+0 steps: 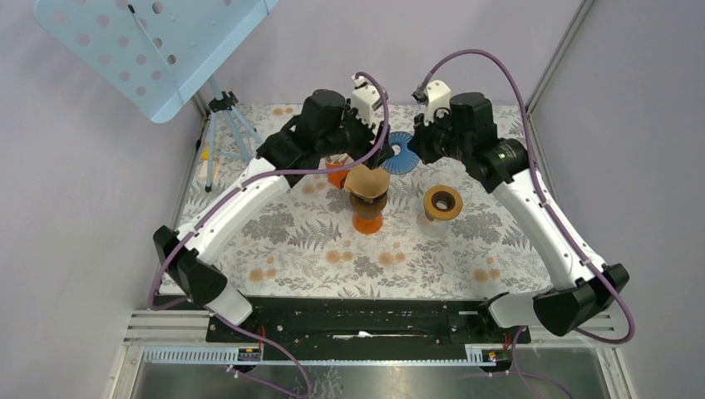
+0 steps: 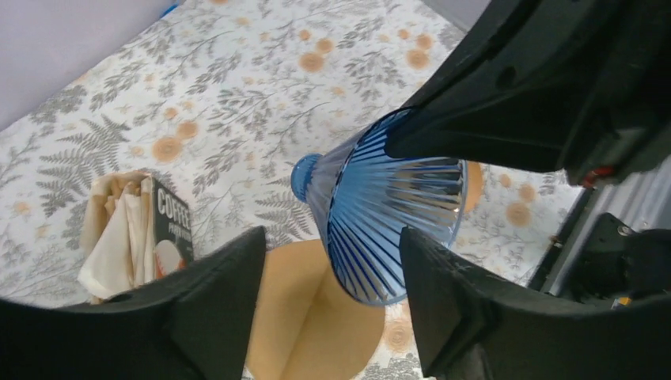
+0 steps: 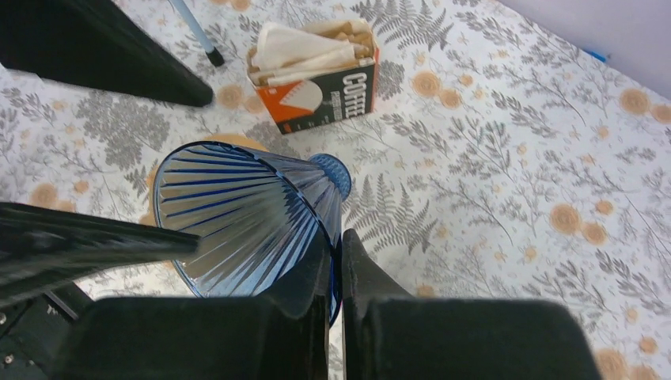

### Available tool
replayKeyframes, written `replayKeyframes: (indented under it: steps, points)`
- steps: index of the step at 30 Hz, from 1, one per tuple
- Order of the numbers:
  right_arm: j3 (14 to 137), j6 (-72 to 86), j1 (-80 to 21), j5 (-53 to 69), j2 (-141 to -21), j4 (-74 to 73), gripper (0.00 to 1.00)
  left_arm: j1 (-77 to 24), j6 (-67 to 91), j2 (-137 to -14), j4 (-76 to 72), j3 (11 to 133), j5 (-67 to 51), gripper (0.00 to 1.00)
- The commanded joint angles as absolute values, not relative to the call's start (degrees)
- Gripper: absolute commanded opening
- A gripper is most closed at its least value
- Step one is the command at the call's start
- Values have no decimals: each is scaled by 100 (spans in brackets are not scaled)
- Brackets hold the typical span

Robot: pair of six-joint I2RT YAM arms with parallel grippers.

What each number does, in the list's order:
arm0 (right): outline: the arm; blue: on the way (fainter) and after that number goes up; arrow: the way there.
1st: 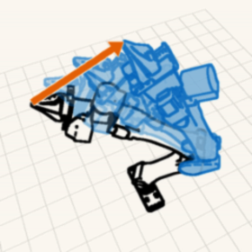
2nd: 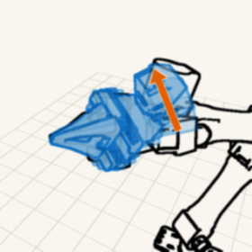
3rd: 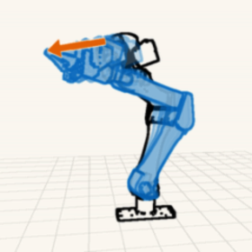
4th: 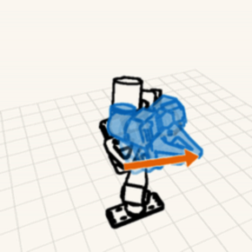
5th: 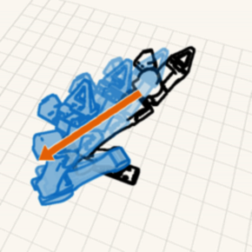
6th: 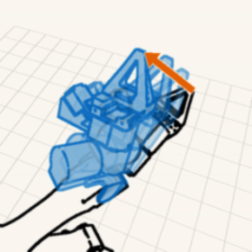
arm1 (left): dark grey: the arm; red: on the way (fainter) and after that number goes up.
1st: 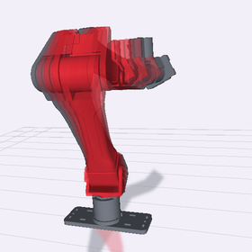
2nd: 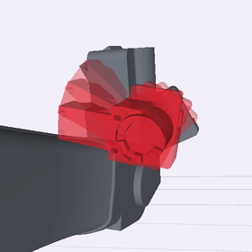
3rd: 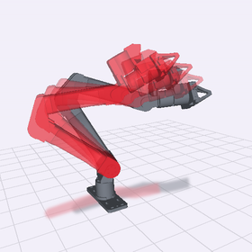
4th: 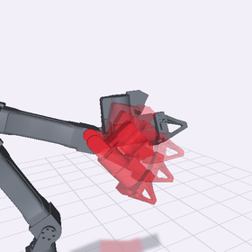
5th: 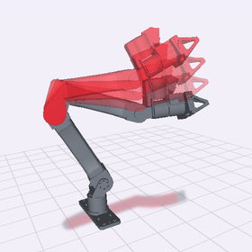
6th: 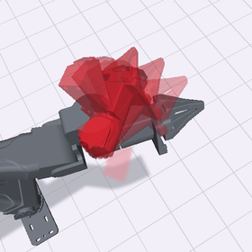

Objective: Place the coffee filter in the dripper
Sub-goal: Place the coffee dripper in the dripper holder.

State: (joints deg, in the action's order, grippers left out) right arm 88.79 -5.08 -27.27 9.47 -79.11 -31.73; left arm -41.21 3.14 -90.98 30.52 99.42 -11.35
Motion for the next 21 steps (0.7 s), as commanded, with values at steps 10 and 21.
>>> replayKeyframes:
  steps: [10,21]
  points:
    - [8698,-1390,-1774,1217,-7057,-5216,0,-4148,404,-8738,2028,9917,-1915,96]
    - [8940,-1775,-1026,1751,-7626,-6367,0,-4336,989,-9403,1925,10125,-2228,94]
